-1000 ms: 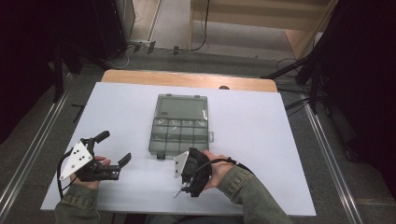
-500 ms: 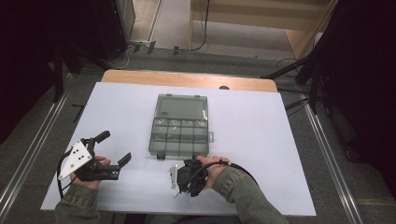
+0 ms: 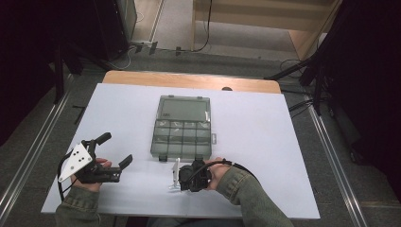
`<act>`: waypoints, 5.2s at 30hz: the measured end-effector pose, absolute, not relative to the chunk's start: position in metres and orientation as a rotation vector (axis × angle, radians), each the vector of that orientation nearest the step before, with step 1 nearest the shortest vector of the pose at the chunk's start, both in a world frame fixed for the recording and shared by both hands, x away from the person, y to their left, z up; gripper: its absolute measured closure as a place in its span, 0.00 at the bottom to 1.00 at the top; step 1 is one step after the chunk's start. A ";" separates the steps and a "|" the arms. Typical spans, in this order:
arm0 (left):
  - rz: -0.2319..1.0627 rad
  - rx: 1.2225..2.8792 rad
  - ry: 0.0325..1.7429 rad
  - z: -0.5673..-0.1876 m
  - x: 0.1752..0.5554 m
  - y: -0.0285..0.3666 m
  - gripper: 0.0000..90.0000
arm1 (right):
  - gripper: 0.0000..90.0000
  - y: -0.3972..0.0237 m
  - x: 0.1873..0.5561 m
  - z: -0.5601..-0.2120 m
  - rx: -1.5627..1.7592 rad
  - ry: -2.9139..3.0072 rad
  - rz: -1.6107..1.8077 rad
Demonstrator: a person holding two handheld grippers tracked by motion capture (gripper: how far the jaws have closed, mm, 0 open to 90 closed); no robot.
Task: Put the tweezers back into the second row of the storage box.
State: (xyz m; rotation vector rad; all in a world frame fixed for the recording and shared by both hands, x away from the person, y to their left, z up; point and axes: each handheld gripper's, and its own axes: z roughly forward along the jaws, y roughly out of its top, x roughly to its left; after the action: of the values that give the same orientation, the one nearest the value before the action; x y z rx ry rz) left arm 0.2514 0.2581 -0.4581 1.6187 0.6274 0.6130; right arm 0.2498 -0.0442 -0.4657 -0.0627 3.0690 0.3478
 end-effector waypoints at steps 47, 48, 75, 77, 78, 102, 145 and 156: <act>0.613 1.625 0.625 -0.458 0.252 0.258 0.00 | 0.97 -0.086 0.297 -0.426 0.480 2.748 0.837; 0.613 1.625 0.625 -0.458 0.252 0.258 0.00 | 0.97 -0.088 0.298 -0.426 0.504 2.735 0.839; 0.599 1.604 0.652 -0.458 0.254 0.261 0.00 | 0.60 -0.092 0.305 -0.436 0.574 2.619 0.782; 0.602 1.604 0.651 -0.458 0.253 0.261 0.00 | 0.49 -0.095 0.306 -0.435 0.626 2.601 0.815; 0.603 1.605 0.649 -0.458 0.254 0.261 0.00 | 0.49 -0.095 0.306 -0.435 0.626 2.601 0.815; 0.594 1.602 0.639 -0.458 0.255 0.258 0.00 | 0.00 -0.147 0.291 -0.435 1.026 2.287 1.007; 0.594 1.610 0.637 -0.459 0.255 0.256 0.00 | 0.00 -0.278 0.209 -0.472 1.230 1.775 1.285; 0.593 1.608 0.637 -0.459 0.255 0.256 0.00 | 0.00 -0.290 0.192 -0.483 1.160 1.726 1.358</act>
State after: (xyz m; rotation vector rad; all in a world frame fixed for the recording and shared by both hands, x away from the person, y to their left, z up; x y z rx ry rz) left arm 0.2549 0.2560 -0.4586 1.6080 0.6370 0.5929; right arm 0.1921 -0.2901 -0.4830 1.1597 1.7265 1.3584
